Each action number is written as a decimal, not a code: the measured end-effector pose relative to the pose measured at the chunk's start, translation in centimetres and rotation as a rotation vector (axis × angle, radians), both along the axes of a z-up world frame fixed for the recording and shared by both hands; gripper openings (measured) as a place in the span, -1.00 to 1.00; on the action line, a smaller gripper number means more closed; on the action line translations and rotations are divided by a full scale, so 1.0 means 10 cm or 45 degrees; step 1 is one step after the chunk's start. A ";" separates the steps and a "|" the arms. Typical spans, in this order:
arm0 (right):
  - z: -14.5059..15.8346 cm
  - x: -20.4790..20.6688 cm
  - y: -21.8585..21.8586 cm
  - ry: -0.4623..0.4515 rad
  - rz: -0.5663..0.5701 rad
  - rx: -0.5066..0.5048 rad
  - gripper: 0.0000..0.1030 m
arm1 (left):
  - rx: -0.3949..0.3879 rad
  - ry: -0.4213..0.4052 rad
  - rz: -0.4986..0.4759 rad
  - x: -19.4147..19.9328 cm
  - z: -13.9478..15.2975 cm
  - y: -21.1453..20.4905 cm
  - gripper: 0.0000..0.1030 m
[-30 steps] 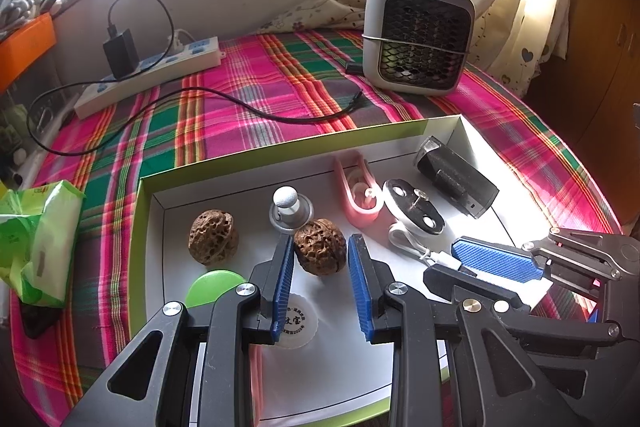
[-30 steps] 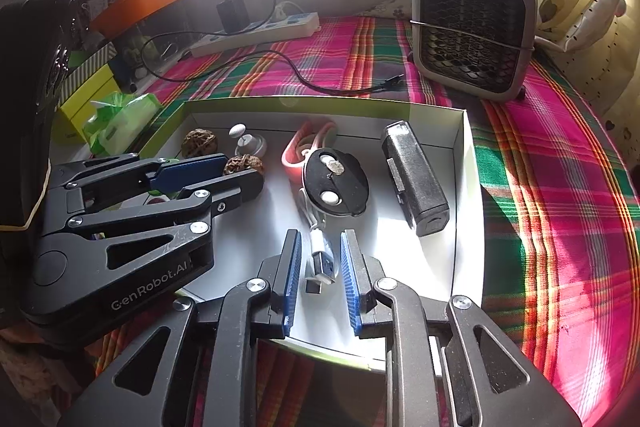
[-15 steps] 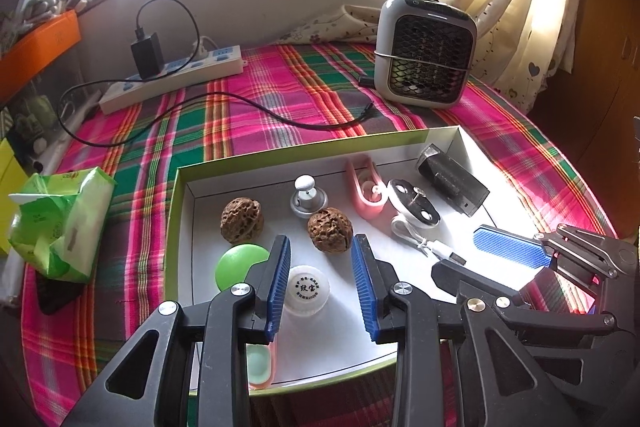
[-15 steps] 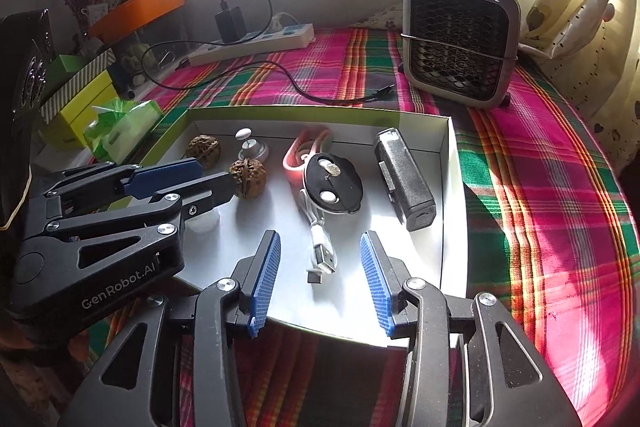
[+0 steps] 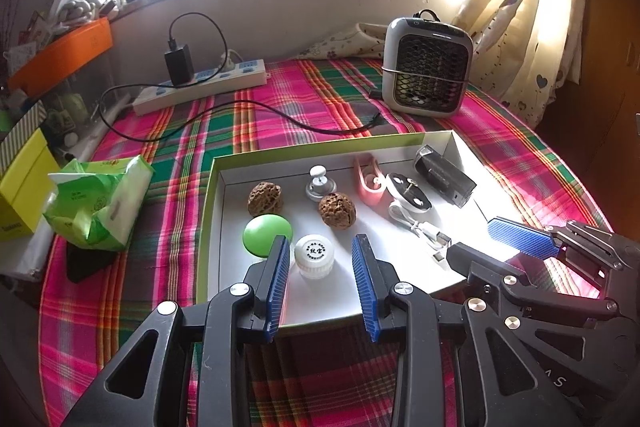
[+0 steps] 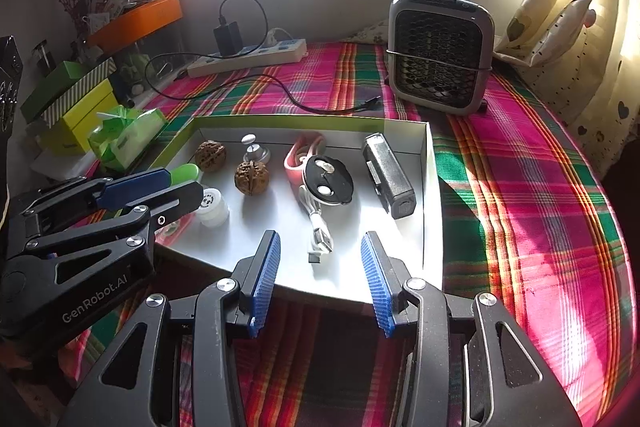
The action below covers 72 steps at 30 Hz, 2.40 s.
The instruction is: Organize objects
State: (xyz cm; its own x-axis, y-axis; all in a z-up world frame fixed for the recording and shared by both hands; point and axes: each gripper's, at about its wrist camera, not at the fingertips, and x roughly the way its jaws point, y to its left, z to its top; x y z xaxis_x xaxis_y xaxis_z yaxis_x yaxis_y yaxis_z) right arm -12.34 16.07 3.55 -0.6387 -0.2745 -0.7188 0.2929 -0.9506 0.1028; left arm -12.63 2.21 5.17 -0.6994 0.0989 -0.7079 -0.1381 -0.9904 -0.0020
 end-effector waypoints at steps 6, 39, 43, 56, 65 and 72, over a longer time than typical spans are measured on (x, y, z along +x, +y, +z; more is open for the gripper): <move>0.05 0.11 0.01 0.025 -0.012 0.012 -0.15 | 0.004 0.026 0.013 0.18 0.05 0.00 -0.41; -0.20 0.71 0.06 -0.018 -0.073 0.091 0.08 | -0.025 -0.122 0.149 0.81 -0.42 -0.06 -0.41; -0.25 0.74 0.08 -0.036 -0.088 0.095 0.09 | -0.039 -0.112 0.165 0.87 -0.47 -0.08 -0.40; -0.34 0.84 0.07 -0.041 -0.106 0.141 0.18 | -0.034 -0.072 0.201 0.97 -0.48 -0.07 -0.36; -0.36 0.89 0.10 -0.033 -0.132 0.150 0.42 | -0.027 -0.064 0.206 1.01 -0.50 -0.06 -0.34; -0.36 0.89 0.10 -0.031 -0.139 0.153 0.46 | -0.023 -0.066 0.215 1.03 -0.50 -0.08 -0.29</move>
State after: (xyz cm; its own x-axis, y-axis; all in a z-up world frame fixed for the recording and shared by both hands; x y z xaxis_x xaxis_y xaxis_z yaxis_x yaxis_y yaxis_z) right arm -3.41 17.10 -0.08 -0.6418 -0.1157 -0.7581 0.1858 -0.9826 -0.0073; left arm -2.33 1.45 0.18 -0.6678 -0.0298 -0.7438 0.0302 -0.9995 0.0130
